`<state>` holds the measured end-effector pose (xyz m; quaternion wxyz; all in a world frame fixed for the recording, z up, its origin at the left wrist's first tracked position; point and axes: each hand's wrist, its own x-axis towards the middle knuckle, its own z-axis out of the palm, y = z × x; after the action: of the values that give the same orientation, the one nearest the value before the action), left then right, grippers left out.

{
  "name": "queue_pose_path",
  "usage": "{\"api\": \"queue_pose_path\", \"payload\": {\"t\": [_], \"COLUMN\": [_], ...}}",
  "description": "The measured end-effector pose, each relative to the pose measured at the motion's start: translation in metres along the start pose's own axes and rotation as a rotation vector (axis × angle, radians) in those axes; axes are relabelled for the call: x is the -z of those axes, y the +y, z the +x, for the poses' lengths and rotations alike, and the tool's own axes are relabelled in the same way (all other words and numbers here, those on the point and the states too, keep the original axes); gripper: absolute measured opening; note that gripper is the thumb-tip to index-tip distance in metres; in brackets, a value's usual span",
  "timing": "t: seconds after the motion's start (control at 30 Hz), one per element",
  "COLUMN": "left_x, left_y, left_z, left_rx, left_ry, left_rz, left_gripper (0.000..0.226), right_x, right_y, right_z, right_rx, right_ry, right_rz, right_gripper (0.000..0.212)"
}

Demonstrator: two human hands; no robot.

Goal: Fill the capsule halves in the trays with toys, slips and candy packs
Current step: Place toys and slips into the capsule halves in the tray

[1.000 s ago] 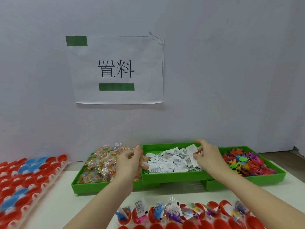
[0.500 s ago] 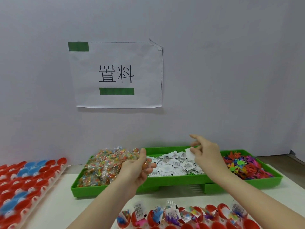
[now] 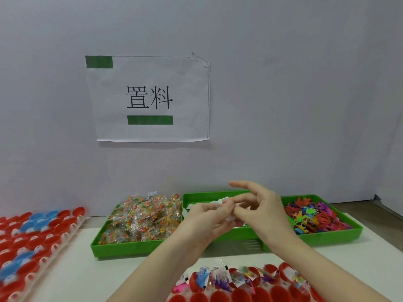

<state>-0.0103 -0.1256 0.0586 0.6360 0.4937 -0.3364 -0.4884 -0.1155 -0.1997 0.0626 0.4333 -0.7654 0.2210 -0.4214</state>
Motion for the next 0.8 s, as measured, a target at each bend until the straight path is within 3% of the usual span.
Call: {"api": "queue_pose_path", "payload": {"t": [0.2, 0.3, 0.37, 0.43, 0.5, 0.57, 0.63, 0.8], "left_x": [-0.001, -0.001, 0.004, 0.01, 0.013, 0.013, 0.012, 0.012], "left_y": [0.001, 0.004, 0.004, 0.004, 0.003, 0.004, 0.004, 0.004], "left_z": [-0.003, -0.005, -0.007, -0.01, -0.011, -0.012, -0.012, -0.015], "left_rx": [0.053, 0.087, 0.092, 0.095, 0.08, 0.072, 0.07, 0.047], "left_ry": [0.017, 0.089, 0.112, 0.122, 0.149, 0.178, 0.19, 0.195], "left_rz": [-0.103, -0.136, -0.069, 0.015, 0.055, 0.065, 0.066, 0.09], "left_gripper": [0.021, 0.024, 0.022, 0.019, 0.018, 0.018, 0.019, 0.017], "right_x": [0.017, 0.039, 0.062, 0.083, 0.095, 0.098, 0.099, 0.105], "right_y": [0.015, 0.033, 0.053, 0.076, 0.094, 0.098, 0.099, 0.111], "right_z": [0.004, 0.01, 0.014, 0.012, 0.011, 0.011, 0.011, 0.013], "right_rx": [-0.126, -0.209, -0.233, -0.341, -0.52, -0.646, -0.642, -0.629], "right_ry": [-0.045, 0.159, 0.32, 0.211, 0.011, -0.077, -0.095, -0.135], "right_rz": [0.083, 0.119, -0.232, -0.795, -1.043, -0.864, -0.747, -0.845], "right_gripper": [0.045, 0.031, 0.021, 0.032, 0.041, 0.047, 0.051, 0.036]}}
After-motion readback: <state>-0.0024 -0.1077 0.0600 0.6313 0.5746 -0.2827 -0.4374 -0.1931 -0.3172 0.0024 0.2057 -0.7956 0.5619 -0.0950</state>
